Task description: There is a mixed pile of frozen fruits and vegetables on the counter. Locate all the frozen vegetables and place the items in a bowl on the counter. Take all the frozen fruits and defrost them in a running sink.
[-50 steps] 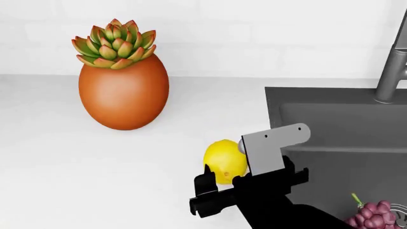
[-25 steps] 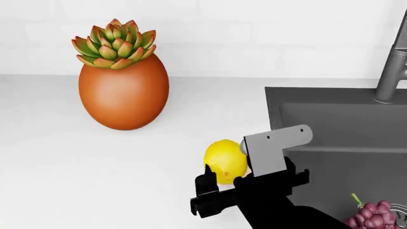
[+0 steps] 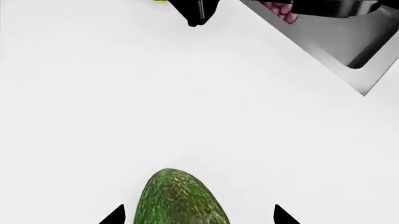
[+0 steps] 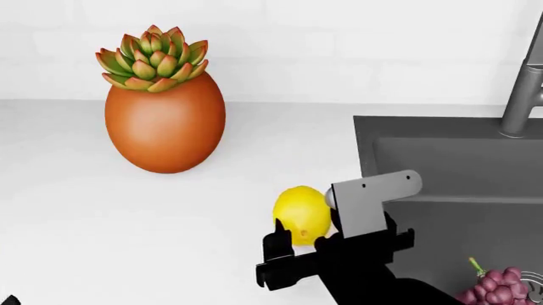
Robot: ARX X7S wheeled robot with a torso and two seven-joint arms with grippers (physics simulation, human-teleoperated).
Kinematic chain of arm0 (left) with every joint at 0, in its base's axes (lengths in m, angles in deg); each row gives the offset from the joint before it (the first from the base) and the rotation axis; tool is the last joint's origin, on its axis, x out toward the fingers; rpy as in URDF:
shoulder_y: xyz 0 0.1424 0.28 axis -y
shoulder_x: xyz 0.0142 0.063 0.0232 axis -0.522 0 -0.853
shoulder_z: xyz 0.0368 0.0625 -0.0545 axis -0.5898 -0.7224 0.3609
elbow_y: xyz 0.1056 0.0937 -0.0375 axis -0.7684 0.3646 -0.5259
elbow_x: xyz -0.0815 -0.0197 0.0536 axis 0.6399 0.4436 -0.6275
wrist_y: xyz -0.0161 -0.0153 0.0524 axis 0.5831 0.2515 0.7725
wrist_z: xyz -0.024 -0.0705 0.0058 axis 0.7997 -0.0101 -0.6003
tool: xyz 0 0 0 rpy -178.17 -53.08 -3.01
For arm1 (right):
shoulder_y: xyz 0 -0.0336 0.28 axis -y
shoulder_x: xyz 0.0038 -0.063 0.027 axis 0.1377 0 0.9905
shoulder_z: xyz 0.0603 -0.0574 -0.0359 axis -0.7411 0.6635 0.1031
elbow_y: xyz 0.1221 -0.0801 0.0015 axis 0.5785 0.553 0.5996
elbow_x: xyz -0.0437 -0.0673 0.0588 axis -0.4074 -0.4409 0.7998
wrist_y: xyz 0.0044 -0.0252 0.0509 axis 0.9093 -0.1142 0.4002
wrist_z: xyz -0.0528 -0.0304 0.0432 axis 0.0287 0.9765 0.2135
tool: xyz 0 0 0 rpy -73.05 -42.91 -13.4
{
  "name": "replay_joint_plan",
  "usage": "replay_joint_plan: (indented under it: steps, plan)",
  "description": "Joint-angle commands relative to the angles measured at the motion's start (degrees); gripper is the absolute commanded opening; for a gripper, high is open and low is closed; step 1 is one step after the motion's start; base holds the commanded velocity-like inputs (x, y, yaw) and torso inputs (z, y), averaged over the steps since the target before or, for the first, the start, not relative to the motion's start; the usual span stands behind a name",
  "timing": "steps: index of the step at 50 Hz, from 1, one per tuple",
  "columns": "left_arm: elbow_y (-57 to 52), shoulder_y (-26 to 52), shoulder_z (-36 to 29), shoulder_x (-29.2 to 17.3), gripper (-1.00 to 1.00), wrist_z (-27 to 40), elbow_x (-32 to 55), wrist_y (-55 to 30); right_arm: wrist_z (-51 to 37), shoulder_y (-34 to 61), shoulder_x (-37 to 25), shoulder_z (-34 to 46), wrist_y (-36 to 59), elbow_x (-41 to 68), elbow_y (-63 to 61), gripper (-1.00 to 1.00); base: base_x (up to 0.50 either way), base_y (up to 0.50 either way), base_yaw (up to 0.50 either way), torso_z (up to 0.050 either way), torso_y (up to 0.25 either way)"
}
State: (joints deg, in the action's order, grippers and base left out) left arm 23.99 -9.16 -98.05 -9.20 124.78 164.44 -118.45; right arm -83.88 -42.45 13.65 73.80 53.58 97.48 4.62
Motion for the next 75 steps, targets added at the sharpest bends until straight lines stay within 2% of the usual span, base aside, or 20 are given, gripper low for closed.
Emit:
replay_joint_plan:
  steps: [1, 22, 25, 26, 34, 35, 36, 37, 40, 42, 45, 48, 55, 56, 62, 67, 71, 75]
  plan:
    - [2.0, -4.1, -0.4, 1.2, 1.00, -2.0, -6.4, 0.4, 1.8, -2.2, 0.6, -0.4, 0.7, -1.5, 2.3, -1.00, 0.00, 0.00, 0.00, 0.000, 0.000]
    - [3.0, -6.5, -3.2, 3.7, 1.00, -1.1, -8.6, 0.2, 1.7, -3.3, 0.2, -1.2, -0.2, -0.9, 2.0, -1.00, 0.00, 0.00, 0.00, 0.000, 0.000]
    - [2.2, -6.5, -2.4, 2.9, 1.00, -0.5, -8.2, 1.2, 1.6, -3.3, 0.1, -1.3, -0.3, -0.8, 1.9, -1.00, 0.00, 0.00, 0.00, 0.000, 0.000]
    - [1.8, -6.2, -2.3, 2.7, -1.00, -0.1, -8.0, 1.4, 1.6, -3.4, 0.1, -1.4, -0.4, -0.7, 1.9, -1.00, 0.00, 0.00, 0.00, 0.000, 0.000]
    - [-1.6, -1.7, -0.6, 2.1, -1.00, 5.1, -3.8, 3.8, -1.4, -4.6, -2.0, -3.3, -1.5, -1.0, -2.4, -1.00, 0.00, 0.00, 0.00, 0.000, 0.000]
    - [-2.2, -1.0, -0.7, 2.1, -1.00, 6.2, -5.3, 3.1, -1.6, -4.8, -2.3, -3.5, -1.5, -0.8, -3.0, -1.00, 0.00, 0.00, 0.00, 0.000, 0.000]
    - [-2.6, -1.2, -0.5, 1.9, -1.00, 6.6, -4.3, 3.9, -2.8, -4.5, -3.6, -1.5, -1.8, -4.6, -5.0, -1.00, 0.00, 0.00, 0.00, 0.000, 0.000]
    - [-3.4, -1.5, 0.1, 1.5, -1.00, 6.6, -3.9, 4.7, -3.7, -4.8, -4.2, -1.6, -2.0, -5.1, -6.2, -1.00, 0.00, 0.00, 0.00, 0.000, 0.000]
    - [-4.6, -0.8, 2.4, 0.3, -1.00, 6.6, -6.1, 5.6, -5.3, -7.2, -5.3, -8.2, -1.3, 4.9, -11.6, -1.00, 0.00, 0.00, 0.00, 0.000, 0.000]
    - [-5.1, 0.7, 4.5, -0.9, -1.00, 6.5, -6.1, 6.4, -8.7, -8.0, -8.0, -8.7, -1.2, 3.3, -18.0, -1.00, 0.00, 0.00, 0.00, 0.000, 0.000]
    - [-4.4, 2.6, 5.8, -0.9, -1.00, 7.1, -6.5, 7.1, -10.5, -8.8, -9.6, -9.1, -1.3, 2.2, -21.6, -1.00, 0.00, 0.00, 0.00, 0.000, 0.000]
    - [-2.7, 3.9, 8.7, -2.9, -1.00, 5.6, -7.8, 8.0, -12.9, -9.4, -11.6, -10.4, -1.7, 1.5, -25.7, -1.00, 0.00, 0.00, 0.00, 0.000, 0.000]
    - [0.0, 6.5, 11.6, -4.1, -1.00, 4.1, -11.5, 7.9, -15.9, -9.8, -15.4, -15.2, -1.7, 5.1, -32.3, -1.00, 0.00, 0.00, 0.00, 0.000, 0.000]
    - [0.6, 6.5, 12.2, -5.1, -1.00, 5.8, -13.2, 8.3, -16.7, -10.3, -16.4, -16.5, -2.2, 5.4, -33.4, -1.00, 0.00, 0.00, 0.00, 0.000, 0.000]
    - [4.3, 3.4, 13.9, -3.4, -1.00, 1.4, -21.7, 10.9, -17.1, -13.6, -20.1, -20.9, -4.7, 6.4, -36.5, -1.00, 0.00, 0.00, 0.00, 0.000, 0.000]
    - [8.4, 7.4, 12.4, 0.1, -1.00, -1.9, -27.8, 8.7, -19.5, -14.5, -23.0, -23.7, -4.2, 8.9, -39.7, -1.00, 0.00, 0.00, 0.00, 0.000, 0.000]
    - [9.3, 9.1, 11.7, 1.6, -1.00, -2.5, -26.4, 7.8, -22.3, -13.2, -24.4, -25.2, -2.7, 12.2, -41.7, -1.00, 0.00, 0.00, 0.00, 0.000, 0.000]
    - [9.4, 7.7, 12.1, 1.6, -1.00, -2.4, -26.1, 9.0, -23.4, -13.8, -24.8, -25.9, -2.3, 14.1, -41.6, -1.00, 0.00, 0.00, 0.00, 0.000, 0.000]
